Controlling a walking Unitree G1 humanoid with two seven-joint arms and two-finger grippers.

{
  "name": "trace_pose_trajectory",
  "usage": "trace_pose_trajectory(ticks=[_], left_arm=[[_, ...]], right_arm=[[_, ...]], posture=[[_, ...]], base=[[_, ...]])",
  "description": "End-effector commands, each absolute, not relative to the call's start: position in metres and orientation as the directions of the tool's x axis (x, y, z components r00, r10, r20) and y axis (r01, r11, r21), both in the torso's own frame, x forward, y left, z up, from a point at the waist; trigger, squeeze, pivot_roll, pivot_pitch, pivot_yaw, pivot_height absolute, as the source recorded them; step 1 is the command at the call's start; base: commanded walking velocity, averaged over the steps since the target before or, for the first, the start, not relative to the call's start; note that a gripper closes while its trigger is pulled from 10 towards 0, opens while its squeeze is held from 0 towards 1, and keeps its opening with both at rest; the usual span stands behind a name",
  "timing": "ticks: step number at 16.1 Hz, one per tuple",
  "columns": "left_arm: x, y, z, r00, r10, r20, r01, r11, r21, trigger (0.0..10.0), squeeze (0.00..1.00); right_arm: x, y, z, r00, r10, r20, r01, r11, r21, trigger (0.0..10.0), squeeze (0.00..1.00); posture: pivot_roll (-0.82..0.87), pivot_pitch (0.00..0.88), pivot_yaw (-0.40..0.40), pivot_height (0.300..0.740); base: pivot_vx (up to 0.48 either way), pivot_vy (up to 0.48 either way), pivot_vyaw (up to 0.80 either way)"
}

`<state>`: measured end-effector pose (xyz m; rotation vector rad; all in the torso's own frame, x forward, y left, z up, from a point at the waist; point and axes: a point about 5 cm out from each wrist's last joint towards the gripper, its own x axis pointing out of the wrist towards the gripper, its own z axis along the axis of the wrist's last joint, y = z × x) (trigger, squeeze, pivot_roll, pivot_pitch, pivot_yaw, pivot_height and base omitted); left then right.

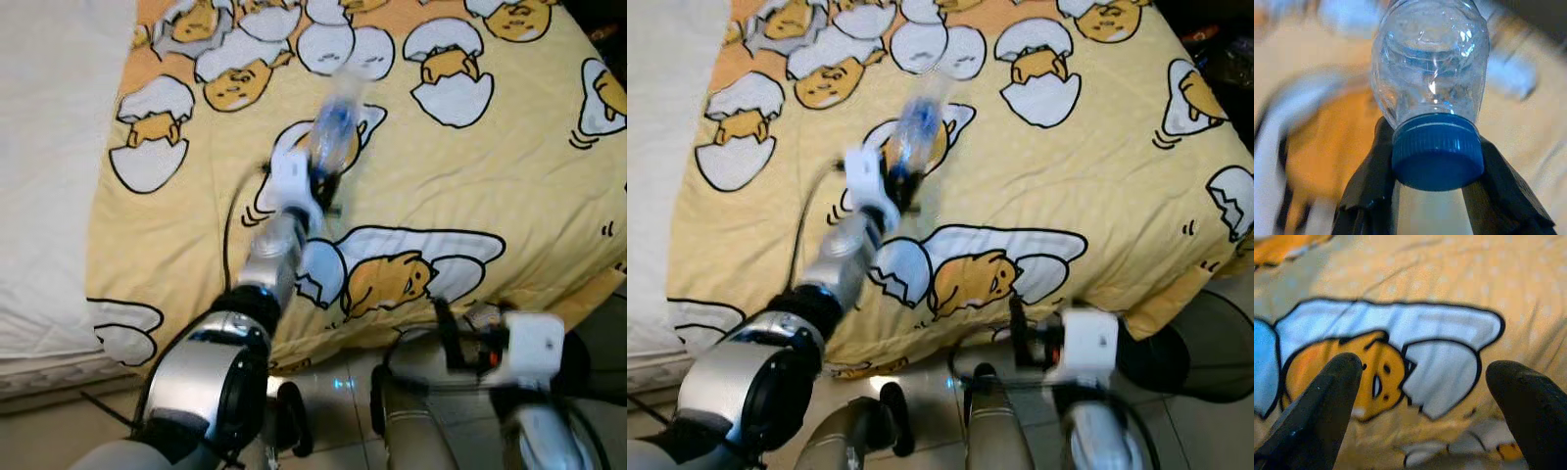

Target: Clean up the room

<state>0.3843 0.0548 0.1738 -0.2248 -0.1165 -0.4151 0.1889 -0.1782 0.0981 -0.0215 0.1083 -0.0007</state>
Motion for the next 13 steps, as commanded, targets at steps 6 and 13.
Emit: trace_pose_trajectory(ticks=[6,13], left_arm=[[0.348,0.104,0.143,0.895,-0.396,0.204,0.421,0.902,-0.097,0.0,0.00],[0.343,0.093,0.123,0.904,-0.419,0.088,0.426,0.900,-0.090,10.0,0.00]], right_arm=[[0.228,-0.196,0.102,0.998,-0.054,-0.014,0.054,0.999,0.000,10.0,0.00],[0.241,-0.217,0.100,0.986,-0.162,0.044,0.163,0.987,-0.014,10.0,0.00]], posture=[[-0.30,0.000,0.152,0.740],[-0.31,0.000,0.152,0.740]], base=[[0.000,0.000,0.00],[0.000,0.000,-0.42]])
